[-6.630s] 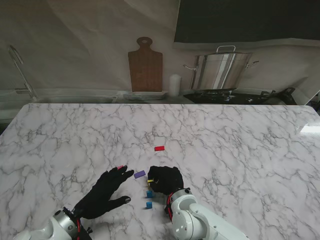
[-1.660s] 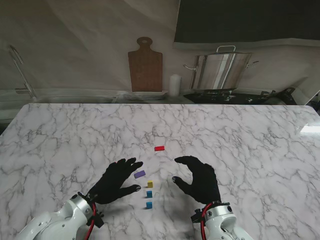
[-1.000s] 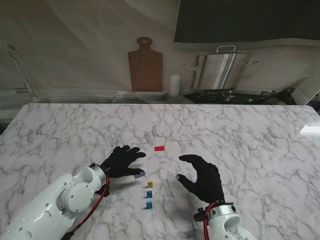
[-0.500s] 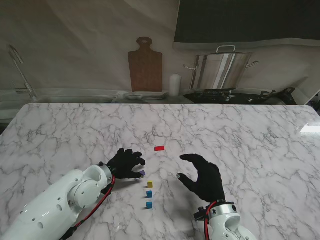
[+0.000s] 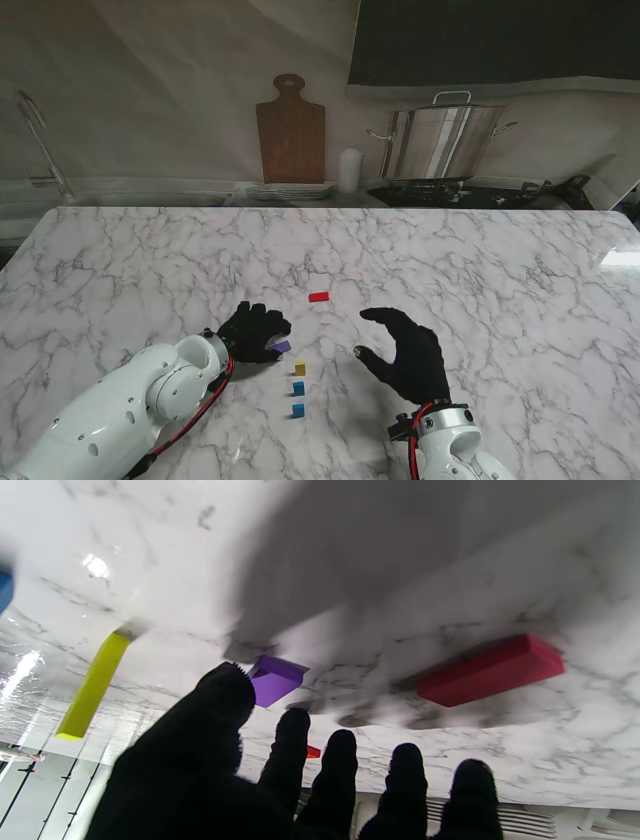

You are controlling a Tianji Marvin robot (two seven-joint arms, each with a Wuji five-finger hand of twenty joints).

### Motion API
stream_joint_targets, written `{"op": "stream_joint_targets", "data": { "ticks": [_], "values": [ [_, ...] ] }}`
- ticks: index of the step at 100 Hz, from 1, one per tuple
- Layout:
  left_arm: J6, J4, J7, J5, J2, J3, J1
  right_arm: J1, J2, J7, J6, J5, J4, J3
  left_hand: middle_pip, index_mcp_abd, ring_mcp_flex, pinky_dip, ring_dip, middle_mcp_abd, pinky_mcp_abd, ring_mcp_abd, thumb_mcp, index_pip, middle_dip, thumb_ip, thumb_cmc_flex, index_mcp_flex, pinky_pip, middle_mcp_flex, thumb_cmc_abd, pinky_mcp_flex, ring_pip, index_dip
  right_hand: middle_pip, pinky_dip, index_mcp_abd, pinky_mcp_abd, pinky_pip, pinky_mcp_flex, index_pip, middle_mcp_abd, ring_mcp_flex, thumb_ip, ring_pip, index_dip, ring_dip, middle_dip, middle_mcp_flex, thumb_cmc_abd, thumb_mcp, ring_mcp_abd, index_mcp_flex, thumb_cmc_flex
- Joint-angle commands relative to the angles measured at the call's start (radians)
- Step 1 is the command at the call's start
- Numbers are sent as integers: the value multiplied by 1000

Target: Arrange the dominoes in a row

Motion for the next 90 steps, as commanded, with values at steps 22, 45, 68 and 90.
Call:
{"op": "stream_joint_targets", "data": {
  "ticks": [22, 45, 68, 90],
  "values": [
    [18, 51, 11, -22, -7, 54, -34, -1, -3, 1, -1, 4, 3, 0, 23, -31, 6, -14, 21, -7, -15, 20, 66, 196, 24, -16, 12, 39, 177, -21, -50, -65, 22, 120, 20, 23, -2, -7, 18, 2, -3, 3, -31, 17, -14, 18, -15, 11, -15, 23, -3, -21, -10, -13],
    [18, 69, 22, -23, -8, 82, -50, -2, -3, 1, -3, 5, 3, 3, 50, -50, 13, -77, 21, -4, -10, 22, 92, 385, 31, -54, 117, 70, 233, 8, -151, -67, 46, 260, 22, 28, -1, -7, 21, 2, -3, 1, -29, 18, -12, 20, -14, 13, -11, 22, -2, -18, -8, -13],
    [23, 68, 25, -9, -7, 86, -52, 0, -4, 2, -3, 8, 3, 2, 70, -17, 23, -94, 23, -6, -9, 20, 132, 561, 37, -65, 205, 89, 268, 21, -203, -66, 64, 348, 22, 32, -1, -7, 24, 3, -3, 2, -26, 18, -10, 21, -12, 14, -11, 24, -2, -18, -7, -12],
    [18, 64, 32, -5, -8, 80, -49, 0, -4, 3, -3, 9, 3, 2, 116, -72, 121, -88, 31, -23, -5, 11, 180, 557, 59, -70, 202, 52, 340, 118, -196, -64, 96, 387, 23, 36, -1, -6, 27, 4, -3, 4, -23, 18, -7, 22, -10, 15, -9, 24, -2, -14, -6, -13]
  ]
}}
